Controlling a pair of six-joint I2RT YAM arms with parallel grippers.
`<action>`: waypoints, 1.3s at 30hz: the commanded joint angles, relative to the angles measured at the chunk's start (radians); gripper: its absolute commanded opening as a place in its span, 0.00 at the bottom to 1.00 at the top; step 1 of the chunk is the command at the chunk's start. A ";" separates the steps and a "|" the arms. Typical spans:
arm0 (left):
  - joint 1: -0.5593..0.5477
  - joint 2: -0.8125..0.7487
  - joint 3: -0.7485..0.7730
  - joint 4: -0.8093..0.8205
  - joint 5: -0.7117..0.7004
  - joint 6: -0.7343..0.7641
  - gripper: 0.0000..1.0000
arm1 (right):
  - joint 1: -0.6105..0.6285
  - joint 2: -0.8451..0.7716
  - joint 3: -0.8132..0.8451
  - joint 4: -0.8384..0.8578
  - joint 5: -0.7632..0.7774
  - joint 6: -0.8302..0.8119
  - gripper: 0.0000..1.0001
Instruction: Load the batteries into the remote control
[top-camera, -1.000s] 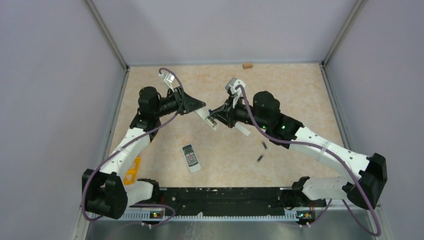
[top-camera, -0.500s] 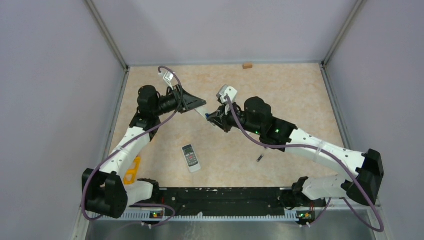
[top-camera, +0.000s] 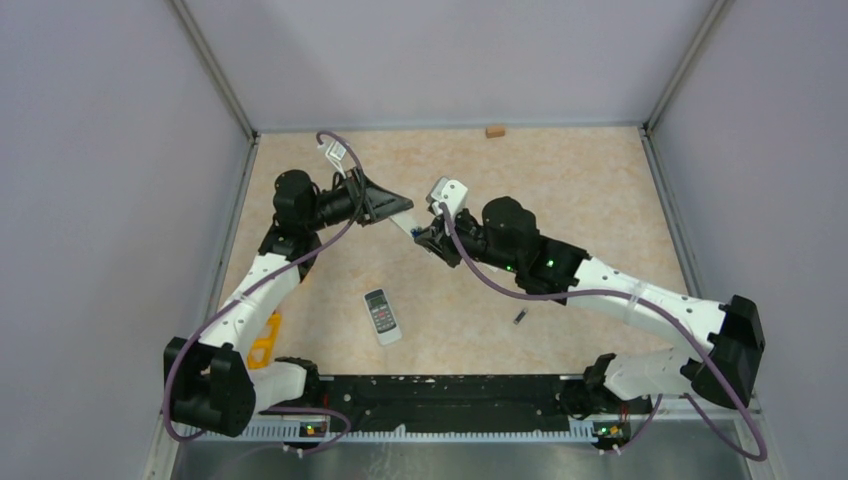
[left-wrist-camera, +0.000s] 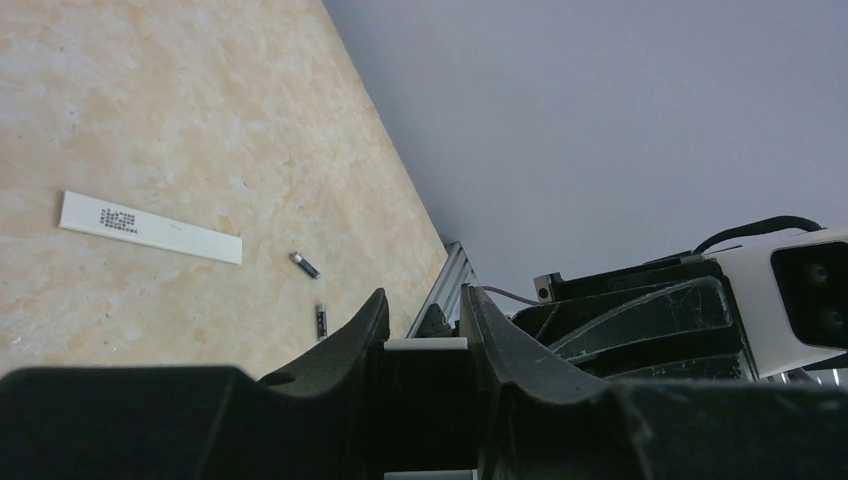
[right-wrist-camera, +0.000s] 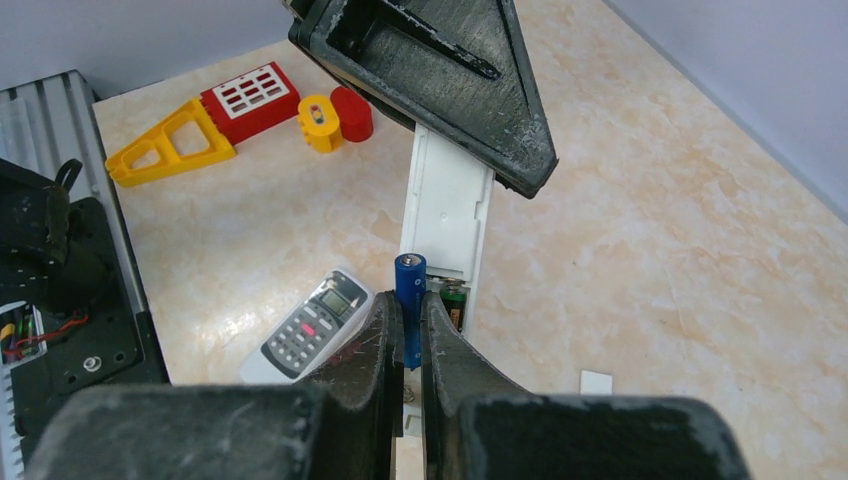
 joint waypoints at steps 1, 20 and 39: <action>0.000 -0.004 0.050 0.076 0.034 -0.037 0.00 | 0.019 0.008 0.028 -0.020 0.007 -0.038 0.01; 0.001 -0.005 0.053 0.069 0.033 -0.026 0.00 | 0.019 -0.018 0.041 -0.072 0.037 -0.024 0.29; 0.002 0.010 0.046 0.086 0.059 -0.081 0.00 | 0.019 0.001 0.009 0.075 0.133 0.009 0.00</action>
